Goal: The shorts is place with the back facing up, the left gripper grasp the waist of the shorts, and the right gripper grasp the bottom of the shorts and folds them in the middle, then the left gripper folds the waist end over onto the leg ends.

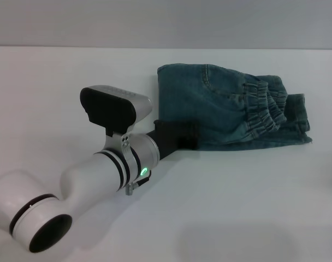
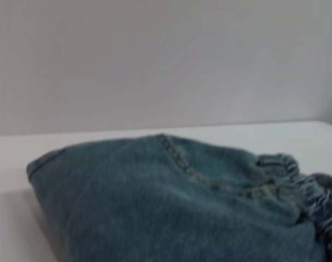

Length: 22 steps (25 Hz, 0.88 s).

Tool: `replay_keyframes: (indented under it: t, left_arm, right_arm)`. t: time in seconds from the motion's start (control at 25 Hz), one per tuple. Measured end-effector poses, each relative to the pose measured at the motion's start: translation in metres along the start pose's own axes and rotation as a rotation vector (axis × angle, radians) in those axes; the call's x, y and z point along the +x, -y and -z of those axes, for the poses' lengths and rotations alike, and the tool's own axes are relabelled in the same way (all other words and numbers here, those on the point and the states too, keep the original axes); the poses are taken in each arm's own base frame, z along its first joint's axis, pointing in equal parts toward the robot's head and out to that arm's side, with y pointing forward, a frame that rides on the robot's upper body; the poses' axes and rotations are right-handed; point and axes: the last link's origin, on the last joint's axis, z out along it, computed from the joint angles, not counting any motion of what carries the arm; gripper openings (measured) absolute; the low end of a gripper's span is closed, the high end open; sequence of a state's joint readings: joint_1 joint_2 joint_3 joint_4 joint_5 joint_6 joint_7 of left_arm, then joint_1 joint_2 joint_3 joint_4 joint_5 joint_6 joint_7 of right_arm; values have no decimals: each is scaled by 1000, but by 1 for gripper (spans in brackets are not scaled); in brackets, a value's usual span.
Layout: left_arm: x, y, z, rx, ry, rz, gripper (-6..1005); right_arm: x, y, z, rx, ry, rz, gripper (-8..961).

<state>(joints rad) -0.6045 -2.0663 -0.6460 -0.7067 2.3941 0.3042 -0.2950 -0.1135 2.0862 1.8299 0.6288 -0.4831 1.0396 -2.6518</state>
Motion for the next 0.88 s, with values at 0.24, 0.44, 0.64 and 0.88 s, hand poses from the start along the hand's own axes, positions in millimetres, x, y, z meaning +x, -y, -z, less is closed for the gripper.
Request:
replay_keyframes:
  t: [0.24,0.44,0.64,0.88]
  left_arm:
    - [4,-16,32,-35,-245,-51,41]
    - [8,10,63,127,-430,-197,43]
    - [5,69,103,363,-563,-198,46]
    - [-13,107,128,530,-545,-108,49]
  right_arm:
    - [-1,-8,-1,-39,11,3,0]
    - [-2,-7,-2,-35,24,-4,0]
    - [-8,-1,-1,10,98,-54,0]
    - [-6,6,-3,48,105,-76,116]
